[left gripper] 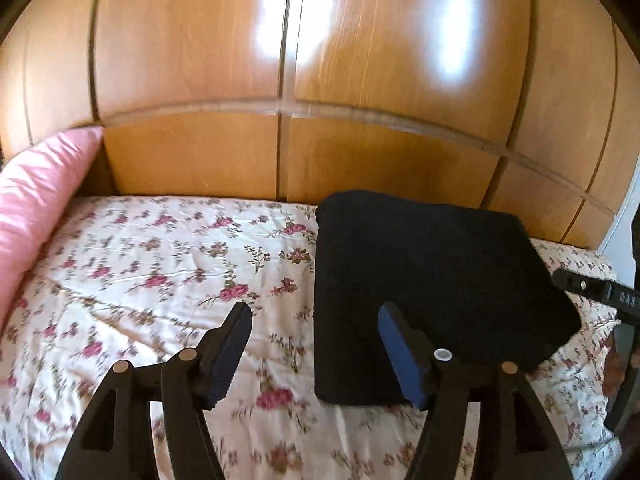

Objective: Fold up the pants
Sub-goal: 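Open both grippers and pull back from the folded trousers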

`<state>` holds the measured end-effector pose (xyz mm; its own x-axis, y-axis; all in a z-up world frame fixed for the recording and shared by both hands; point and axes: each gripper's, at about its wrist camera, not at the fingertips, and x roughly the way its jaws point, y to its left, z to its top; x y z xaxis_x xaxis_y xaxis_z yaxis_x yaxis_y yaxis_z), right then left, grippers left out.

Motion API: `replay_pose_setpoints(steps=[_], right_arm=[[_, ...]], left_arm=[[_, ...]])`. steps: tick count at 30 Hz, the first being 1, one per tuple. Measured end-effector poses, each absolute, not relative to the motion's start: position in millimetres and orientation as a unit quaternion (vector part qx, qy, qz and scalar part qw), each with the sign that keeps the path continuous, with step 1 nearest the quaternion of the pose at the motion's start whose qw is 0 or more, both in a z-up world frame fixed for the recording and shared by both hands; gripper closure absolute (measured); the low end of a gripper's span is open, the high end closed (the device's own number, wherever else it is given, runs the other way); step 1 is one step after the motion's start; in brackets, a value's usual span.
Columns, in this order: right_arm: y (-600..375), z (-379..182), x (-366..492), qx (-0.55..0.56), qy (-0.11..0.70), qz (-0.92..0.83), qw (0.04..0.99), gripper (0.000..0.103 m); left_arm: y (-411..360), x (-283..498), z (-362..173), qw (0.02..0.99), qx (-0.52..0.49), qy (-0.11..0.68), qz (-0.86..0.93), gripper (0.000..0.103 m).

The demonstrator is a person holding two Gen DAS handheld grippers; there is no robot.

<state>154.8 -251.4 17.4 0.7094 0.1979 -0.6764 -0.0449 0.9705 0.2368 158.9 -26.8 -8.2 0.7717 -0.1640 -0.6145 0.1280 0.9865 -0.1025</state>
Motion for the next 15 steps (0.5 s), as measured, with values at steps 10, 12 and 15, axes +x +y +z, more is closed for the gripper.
replay_pose_setpoints(steps=[10, 12, 15], right_arm=[[-195, 8, 88, 0.063, 0.375, 0.085, 0.921, 0.014], [-189, 6, 78, 0.075, 0.379, 0.089, 0.918, 0.015], [-177, 5, 57, 0.066, 0.371, 0.084, 0.922, 0.014]], left_arm=[[-26, 90, 15, 0.949, -0.042, 0.307, -0.064, 0.036], [-25, 80, 13, 0.95, -0.042, 0.305, -0.059, 0.036], [-25, 63, 11, 0.95, -0.042, 0.304, -0.051, 0.036]])
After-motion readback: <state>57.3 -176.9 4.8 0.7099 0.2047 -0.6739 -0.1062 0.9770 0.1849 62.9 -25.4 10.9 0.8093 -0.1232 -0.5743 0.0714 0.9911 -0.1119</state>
